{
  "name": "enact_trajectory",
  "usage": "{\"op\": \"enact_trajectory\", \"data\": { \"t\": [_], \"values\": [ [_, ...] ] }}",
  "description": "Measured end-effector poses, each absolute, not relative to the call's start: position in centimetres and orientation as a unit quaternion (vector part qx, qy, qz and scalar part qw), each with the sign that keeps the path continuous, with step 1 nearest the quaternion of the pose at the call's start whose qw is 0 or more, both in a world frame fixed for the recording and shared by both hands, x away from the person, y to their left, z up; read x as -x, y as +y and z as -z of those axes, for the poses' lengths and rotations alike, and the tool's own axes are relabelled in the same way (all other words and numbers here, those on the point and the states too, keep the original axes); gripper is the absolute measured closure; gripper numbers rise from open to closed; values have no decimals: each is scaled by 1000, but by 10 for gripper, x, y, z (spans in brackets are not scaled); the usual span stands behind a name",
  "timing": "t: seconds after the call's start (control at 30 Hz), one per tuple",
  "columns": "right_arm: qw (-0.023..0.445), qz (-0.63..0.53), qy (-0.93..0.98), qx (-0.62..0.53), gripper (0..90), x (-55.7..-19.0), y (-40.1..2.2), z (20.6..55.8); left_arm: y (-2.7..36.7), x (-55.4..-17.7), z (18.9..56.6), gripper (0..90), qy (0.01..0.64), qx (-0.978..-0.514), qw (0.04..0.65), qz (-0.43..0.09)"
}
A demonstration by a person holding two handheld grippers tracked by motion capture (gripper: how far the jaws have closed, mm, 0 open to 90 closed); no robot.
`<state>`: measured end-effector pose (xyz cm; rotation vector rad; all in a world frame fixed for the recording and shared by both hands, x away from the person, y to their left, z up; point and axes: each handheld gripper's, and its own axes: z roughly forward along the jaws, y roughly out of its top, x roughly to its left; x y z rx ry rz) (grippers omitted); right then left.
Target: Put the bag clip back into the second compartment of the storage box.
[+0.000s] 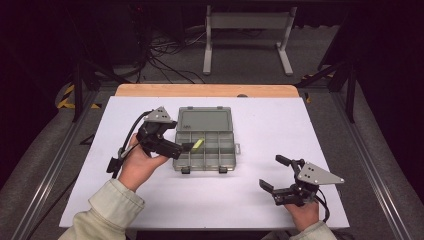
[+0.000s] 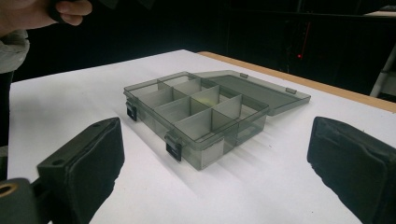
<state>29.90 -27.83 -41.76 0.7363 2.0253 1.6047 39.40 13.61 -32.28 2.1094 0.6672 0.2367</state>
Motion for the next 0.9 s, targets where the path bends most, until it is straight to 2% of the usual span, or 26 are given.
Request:
{"op": "enact_trajectory", "data": {
  "t": [0.5, 0.9],
  "values": [
    [223, -582, 733, -272, 41, -299, -278, 418, 181, -357, 331, 50, 253, -832, 481, -111],
    [222, -585, 731, -274, 35, -299, -278, 418, 219, -326, 357, 44, 246, -791, 536, -164]
  ]
}}
